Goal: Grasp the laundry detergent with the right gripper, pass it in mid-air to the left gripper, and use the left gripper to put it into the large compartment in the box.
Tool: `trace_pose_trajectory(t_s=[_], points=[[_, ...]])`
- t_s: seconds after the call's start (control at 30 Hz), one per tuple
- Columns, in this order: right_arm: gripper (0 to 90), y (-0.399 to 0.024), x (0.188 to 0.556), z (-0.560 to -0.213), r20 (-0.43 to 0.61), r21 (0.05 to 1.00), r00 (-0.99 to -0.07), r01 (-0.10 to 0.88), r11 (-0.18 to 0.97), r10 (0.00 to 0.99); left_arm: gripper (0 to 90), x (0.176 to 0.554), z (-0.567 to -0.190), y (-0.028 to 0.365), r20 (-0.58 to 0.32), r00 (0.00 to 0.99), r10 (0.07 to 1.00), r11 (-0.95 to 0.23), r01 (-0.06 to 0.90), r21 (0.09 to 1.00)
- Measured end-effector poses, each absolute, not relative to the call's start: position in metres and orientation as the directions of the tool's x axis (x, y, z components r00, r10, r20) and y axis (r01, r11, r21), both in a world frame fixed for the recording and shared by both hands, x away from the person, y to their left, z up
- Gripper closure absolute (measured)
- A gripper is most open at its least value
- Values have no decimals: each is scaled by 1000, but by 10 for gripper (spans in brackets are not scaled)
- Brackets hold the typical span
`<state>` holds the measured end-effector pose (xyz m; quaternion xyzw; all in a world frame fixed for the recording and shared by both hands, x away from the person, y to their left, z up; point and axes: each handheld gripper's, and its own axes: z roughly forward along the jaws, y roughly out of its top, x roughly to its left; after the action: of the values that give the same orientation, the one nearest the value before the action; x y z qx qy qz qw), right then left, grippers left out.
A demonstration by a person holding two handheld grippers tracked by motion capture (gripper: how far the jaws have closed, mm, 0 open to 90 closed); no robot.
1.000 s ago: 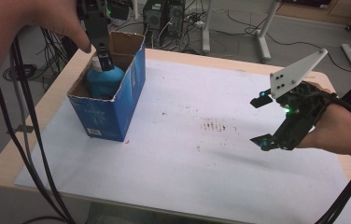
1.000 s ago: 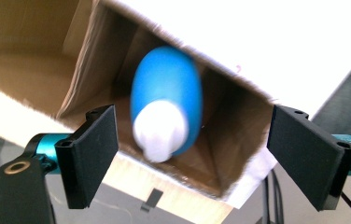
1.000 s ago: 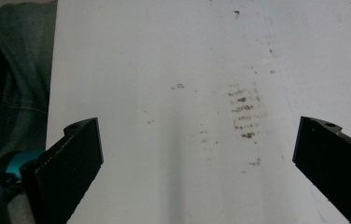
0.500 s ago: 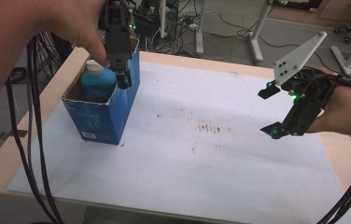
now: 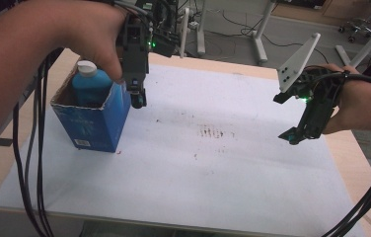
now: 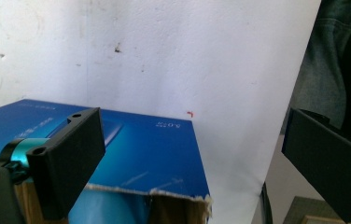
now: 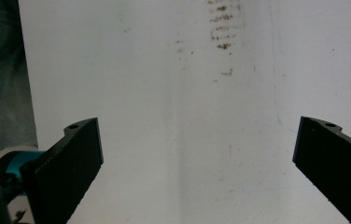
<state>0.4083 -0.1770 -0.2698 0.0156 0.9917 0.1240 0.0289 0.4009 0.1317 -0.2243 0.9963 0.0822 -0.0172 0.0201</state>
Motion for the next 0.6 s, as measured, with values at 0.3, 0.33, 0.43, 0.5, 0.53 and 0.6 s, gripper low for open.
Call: trace_pose_trajectory(t_s=[0.3,0.33,0.43,0.5,0.53,0.6], points=[[7,-176,413,-276,-49,188,-999,12,982,21,16,404,-239,114,-42,990,131,-991,133,32],[7,-176,414,-277,-48,186,-999,9,982,19,16,404,-239,113,-42,991,130,-991,131,30],[7,-176,415,-278,-44,179,-999,11,984,19,16,405,-240,110,-45,991,125,-991,127,35],[7,-177,416,-279,-43,175,-999,10,984,18,16,405,-241,109,-49,991,124,-991,126,36],[7,-176,416,-279,-41,180,-999,13,984,21,16,405,-241,109,-50,991,120,-992,122,35],[7,-176,417,-279,-40,178,-999,3,984,11,16,405,-241,109,-53,991,120,-992,122,34]])
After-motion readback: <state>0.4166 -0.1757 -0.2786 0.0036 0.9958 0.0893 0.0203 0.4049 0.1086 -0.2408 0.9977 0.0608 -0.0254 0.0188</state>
